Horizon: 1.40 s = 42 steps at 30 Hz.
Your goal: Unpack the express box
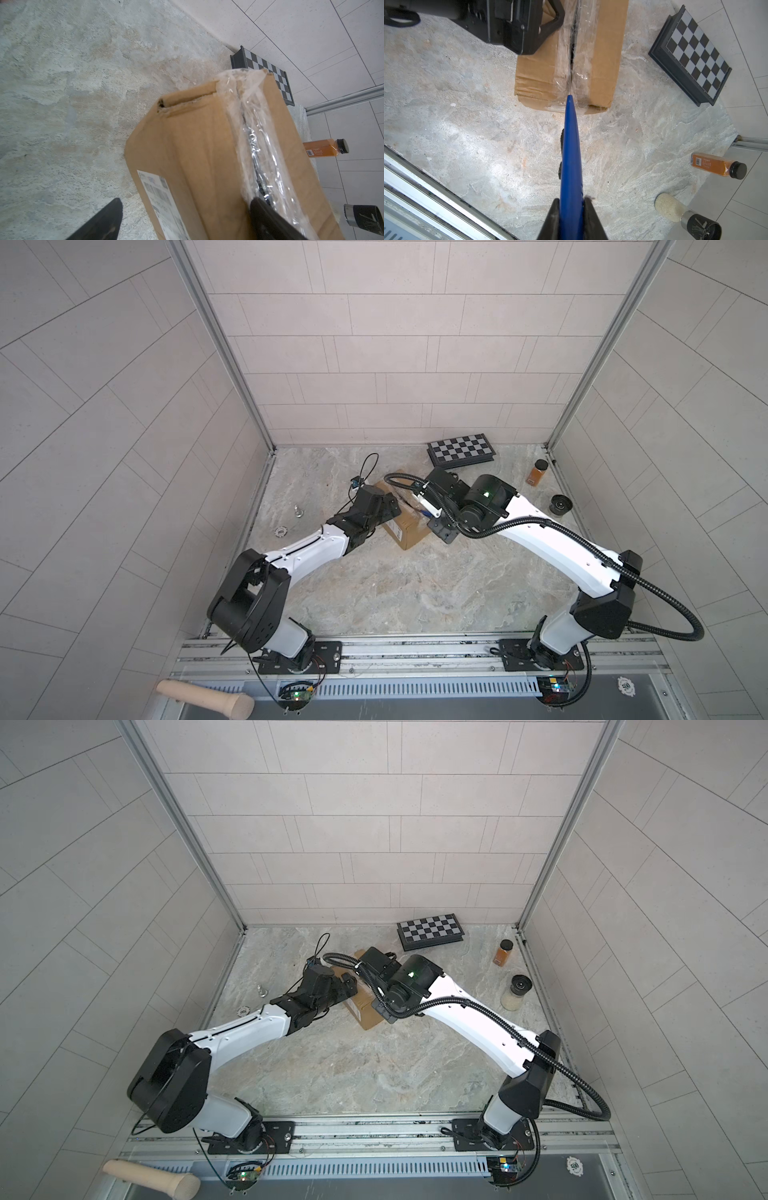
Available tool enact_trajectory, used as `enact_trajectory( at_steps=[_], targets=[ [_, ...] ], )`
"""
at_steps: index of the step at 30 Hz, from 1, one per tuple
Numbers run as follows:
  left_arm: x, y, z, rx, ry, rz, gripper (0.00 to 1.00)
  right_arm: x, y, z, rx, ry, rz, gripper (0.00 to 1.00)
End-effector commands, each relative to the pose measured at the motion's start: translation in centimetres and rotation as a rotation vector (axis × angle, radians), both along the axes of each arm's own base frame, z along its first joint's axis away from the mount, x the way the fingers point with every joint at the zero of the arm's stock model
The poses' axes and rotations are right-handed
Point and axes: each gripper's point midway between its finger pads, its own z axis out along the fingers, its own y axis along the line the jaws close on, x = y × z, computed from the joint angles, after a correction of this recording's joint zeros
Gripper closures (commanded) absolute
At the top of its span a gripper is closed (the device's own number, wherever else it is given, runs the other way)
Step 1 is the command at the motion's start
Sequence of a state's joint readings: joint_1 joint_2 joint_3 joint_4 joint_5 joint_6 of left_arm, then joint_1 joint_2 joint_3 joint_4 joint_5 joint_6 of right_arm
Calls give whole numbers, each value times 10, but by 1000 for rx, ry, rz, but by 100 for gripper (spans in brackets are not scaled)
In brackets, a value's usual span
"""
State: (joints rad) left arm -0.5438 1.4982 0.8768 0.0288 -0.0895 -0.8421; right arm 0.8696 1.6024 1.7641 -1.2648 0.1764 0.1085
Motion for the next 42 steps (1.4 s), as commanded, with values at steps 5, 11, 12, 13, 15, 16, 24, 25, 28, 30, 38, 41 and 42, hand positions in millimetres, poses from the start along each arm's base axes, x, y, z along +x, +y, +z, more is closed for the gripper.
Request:
enact_trajectory(
  at_steps=[5,11,12,13,15,16,24,25,28,30,38,41,42],
  targets=[
    [-31,30,-56,136,175,22,2,-4,5,-24,-46,95,10,100],
    [-31,29,-52,121,159,22,2,6,21,-29,-31,101,13,100],
    [-31,29,-51,118,157,21,2,6,23,-29,-27,102,12,100],
    [-31,29,-52,116,157,22,2,7,23,-29,-24,100,12,100],
    [-31,29,-52,110,155,23,2,8,23,-30,-20,100,9,100],
    [-31,28,-52,109,155,21,2,7,23,-30,-23,103,9,100],
    [-31,34,-58,97,166,31,2,-4,-5,-19,-51,107,11,100],
    [-32,32,-58,89,165,21,2,-6,-7,-19,-58,108,18,100],
    [-29,16,-49,32,129,-48,2,-12,-12,-17,-52,106,33,100],
    [-25,5,-37,-13,83,-91,2,-17,-7,-16,-16,114,63,100],
    [-20,-26,-3,-121,-29,-239,2,-16,10,-14,67,103,106,100],
    [-20,-30,-4,-130,-23,-263,3,-9,16,-14,68,99,94,100],
    [-20,-31,-5,-132,-18,-266,3,-6,18,-14,69,96,86,100]
  ],
)
